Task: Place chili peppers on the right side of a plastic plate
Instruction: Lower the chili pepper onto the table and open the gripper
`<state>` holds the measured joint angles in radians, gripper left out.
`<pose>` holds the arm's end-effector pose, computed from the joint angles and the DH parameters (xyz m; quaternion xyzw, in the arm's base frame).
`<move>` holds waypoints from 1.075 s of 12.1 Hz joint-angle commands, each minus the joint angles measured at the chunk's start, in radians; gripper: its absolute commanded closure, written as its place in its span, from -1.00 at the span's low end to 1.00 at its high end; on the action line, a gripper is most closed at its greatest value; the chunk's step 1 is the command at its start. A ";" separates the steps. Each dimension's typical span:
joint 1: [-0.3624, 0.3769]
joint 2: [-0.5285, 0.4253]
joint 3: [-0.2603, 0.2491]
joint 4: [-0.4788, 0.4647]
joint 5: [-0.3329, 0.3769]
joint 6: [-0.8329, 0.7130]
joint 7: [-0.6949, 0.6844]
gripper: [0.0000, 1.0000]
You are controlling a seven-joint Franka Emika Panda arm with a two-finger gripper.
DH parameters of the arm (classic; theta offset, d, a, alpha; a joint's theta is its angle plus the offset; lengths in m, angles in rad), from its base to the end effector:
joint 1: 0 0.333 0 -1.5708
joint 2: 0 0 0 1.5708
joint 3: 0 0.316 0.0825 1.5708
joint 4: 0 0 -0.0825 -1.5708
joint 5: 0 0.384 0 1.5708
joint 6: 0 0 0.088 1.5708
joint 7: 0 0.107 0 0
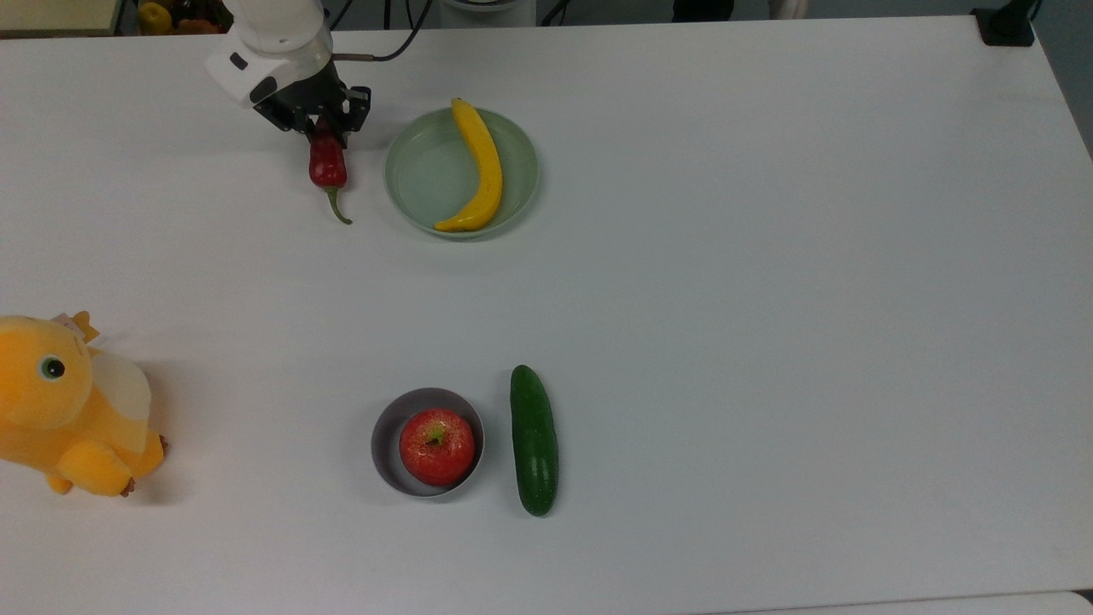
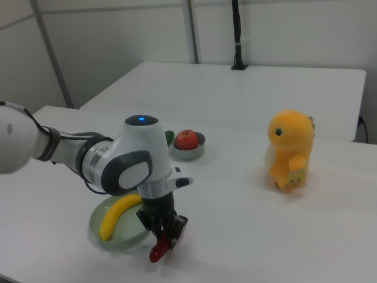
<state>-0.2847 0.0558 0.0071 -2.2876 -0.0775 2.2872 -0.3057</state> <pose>0.4943 -0.1427 0.3232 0.9984 0.0403 -0.0350 0.0190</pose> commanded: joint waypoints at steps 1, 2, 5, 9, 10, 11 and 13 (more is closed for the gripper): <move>0.006 0.004 -0.006 -0.018 -0.019 0.031 -0.015 0.73; 0.009 0.016 -0.006 -0.016 -0.019 0.032 -0.015 0.56; 0.010 0.018 -0.006 -0.015 -0.019 0.031 -0.015 0.29; 0.009 0.018 -0.006 -0.013 -0.019 0.025 -0.015 -0.66; 0.009 0.016 -0.006 -0.013 -0.019 0.024 -0.015 -0.85; 0.009 0.016 -0.006 -0.013 -0.019 0.023 -0.015 -1.00; 0.009 0.016 -0.006 -0.013 -0.018 0.021 -0.013 -1.00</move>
<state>-0.2836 0.0810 0.0072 -2.2899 -0.0775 2.2956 -0.3084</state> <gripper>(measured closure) 0.004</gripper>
